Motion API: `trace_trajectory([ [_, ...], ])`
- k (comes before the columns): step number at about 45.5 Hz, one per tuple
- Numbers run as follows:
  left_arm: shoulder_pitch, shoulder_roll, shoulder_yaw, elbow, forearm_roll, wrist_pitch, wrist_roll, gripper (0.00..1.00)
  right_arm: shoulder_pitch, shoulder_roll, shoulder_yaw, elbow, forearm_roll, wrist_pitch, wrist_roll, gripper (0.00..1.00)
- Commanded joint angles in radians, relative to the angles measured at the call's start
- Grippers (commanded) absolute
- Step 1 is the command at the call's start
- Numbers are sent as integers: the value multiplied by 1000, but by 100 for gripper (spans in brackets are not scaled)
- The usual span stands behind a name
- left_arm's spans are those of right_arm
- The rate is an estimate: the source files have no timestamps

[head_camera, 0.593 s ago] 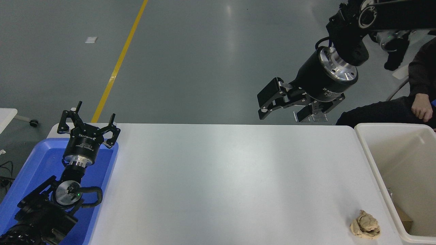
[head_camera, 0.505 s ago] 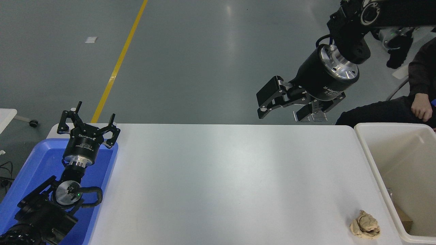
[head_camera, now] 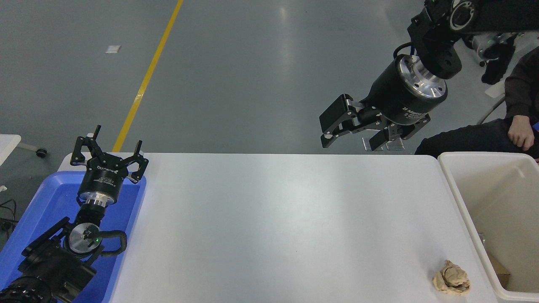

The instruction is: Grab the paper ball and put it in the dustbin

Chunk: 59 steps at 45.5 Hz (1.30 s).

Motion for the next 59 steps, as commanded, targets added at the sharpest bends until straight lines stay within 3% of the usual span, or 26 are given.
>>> trace_trajectory([
  [1,0,0,0,0,-1,0,-1,100,-114,-112,-19,3,-127,0,0,100],
  [9,0,0,0,0,0,0,1,100,-263,-315,-13,1,-414,0,2,100],
  [17,0,0,0,0,0,0,-1,100,-430,-566,47,3,-577,0,3,100],
  [24,0,0,0,0,0,0,-1,100,-699,-734,208,-5,-795,-73,11,100],
  [39,0,0,0,0,0,0,-1,100,-1170,-749,547,-114,-877,-224,11,100],
  [59,0,0,0,0,0,-1,-1,100,-1388,-564,668,-310,-910,-360,11,100],
])
